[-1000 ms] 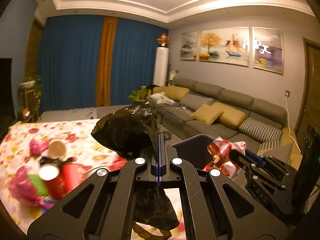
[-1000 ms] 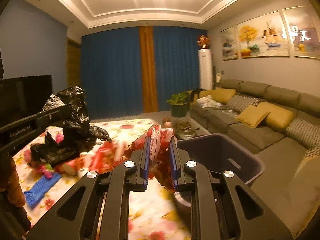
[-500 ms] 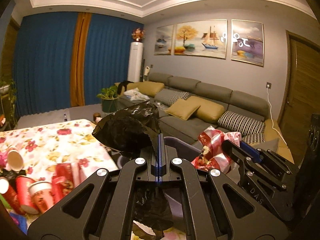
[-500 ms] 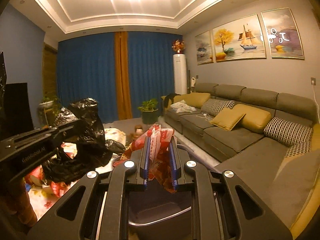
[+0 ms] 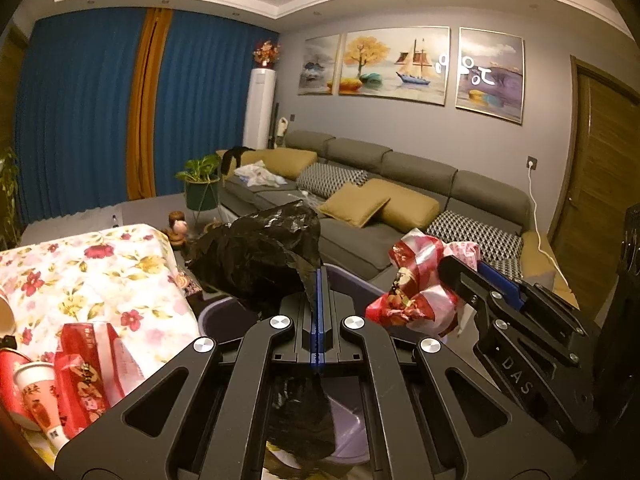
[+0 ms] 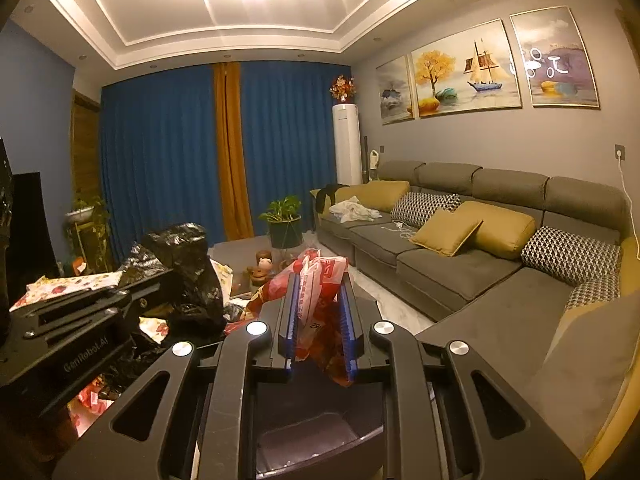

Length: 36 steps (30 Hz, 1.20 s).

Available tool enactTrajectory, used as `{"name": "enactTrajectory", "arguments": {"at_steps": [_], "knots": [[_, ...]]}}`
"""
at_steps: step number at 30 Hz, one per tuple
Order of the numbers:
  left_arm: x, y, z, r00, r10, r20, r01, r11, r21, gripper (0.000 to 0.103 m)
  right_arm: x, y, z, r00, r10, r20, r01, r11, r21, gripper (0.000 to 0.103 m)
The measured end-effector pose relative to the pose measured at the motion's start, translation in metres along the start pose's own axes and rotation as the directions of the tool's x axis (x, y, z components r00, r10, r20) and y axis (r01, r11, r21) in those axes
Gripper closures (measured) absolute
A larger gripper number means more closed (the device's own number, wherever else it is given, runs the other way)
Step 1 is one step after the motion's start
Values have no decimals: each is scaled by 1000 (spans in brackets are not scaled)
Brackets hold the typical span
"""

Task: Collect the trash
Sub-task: 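Carry the black bag and red wrapper over the grey bin with both tools, then open both tools to drop the bag and wrapper into the bin, then move both open tools back toward the trash pile on the bed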

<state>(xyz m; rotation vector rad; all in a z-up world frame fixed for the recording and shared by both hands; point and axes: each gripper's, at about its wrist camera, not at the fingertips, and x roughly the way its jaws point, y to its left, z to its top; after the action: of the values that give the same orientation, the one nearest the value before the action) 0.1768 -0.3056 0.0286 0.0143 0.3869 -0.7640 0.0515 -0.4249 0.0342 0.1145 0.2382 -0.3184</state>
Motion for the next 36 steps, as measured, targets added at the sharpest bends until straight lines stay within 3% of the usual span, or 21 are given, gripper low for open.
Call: {"name": "enactTrajectory", "arguments": {"at_steps": [12,18,22,24,27,36], "knots": [[24,3,-3,999,-14,-33,14,1000,1,103,9,-4,3,1000,3,7,-3,1000,4,77],[31,8,-5,998,-32,-58,32,999,-10,101,8,-6,6,1000,-1,25,1,1000,19,62],[35,14,-8,996,-29,-82,27,999,-25,80,4,-12,7,999,-15,36,14,999,36,53],[33,16,-10,997,-22,-79,20,999,-33,60,1,-14,8,999,-20,39,18,999,44,48],[23,19,-11,998,1,-60,-3,1000,-29,45,-4,-13,8,999,-23,43,21,998,52,41],[-23,33,-25,990,141,-22,-141,990,-26,23,-23,-6,0,999,-1,35,-2,997,73,21]]}}
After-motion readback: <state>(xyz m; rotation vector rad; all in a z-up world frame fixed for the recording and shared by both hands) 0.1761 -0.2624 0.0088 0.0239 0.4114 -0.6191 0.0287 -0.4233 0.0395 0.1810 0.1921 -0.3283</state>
